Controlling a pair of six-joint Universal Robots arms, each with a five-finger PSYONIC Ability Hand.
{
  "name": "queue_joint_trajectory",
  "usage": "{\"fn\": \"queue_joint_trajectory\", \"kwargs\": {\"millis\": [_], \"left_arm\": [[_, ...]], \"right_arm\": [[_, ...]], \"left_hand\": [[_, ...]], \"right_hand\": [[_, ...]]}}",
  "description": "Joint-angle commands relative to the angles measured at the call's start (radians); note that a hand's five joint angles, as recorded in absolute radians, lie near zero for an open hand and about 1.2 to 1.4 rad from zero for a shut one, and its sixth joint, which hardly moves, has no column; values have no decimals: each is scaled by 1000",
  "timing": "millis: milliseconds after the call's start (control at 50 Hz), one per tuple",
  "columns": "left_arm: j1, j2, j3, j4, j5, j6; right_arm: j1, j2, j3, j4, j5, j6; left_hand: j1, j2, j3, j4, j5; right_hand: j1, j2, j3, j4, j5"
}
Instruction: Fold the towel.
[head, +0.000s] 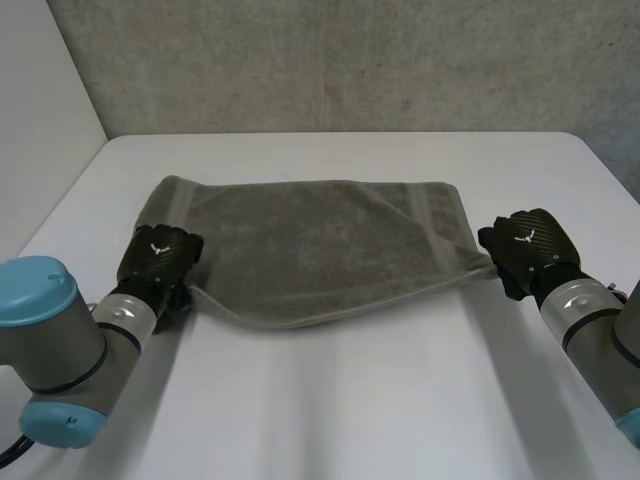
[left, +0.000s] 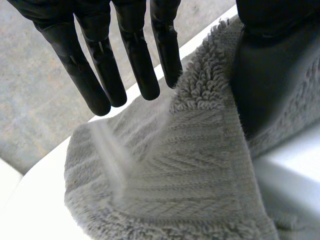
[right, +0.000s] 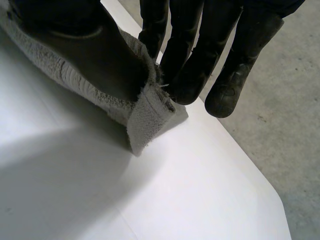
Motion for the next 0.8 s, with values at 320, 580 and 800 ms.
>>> {"fn": "queue_joint_trajectory", "kwargs": {"millis": [320, 580, 800], "left_arm": [[63, 91, -84, -1, -149, 109], [76, 136, -98, -13, -141, 109], [78, 361, -105, -78, -123, 109]], "right_arm": [[-38, 0, -8, -16, 53, 0], [-40, -3, -11, -6, 57, -3], [-51, -188, -98, 170, 41, -6]], "left_hand": [[-106, -117, -104, -119, -264], [616, 605, 618, 603, 458], [616, 605, 618, 603, 458]], "right_hand": [[60, 76, 58, 61, 59], [60, 76, 58, 61, 59], [60, 76, 58, 61, 59]]}}
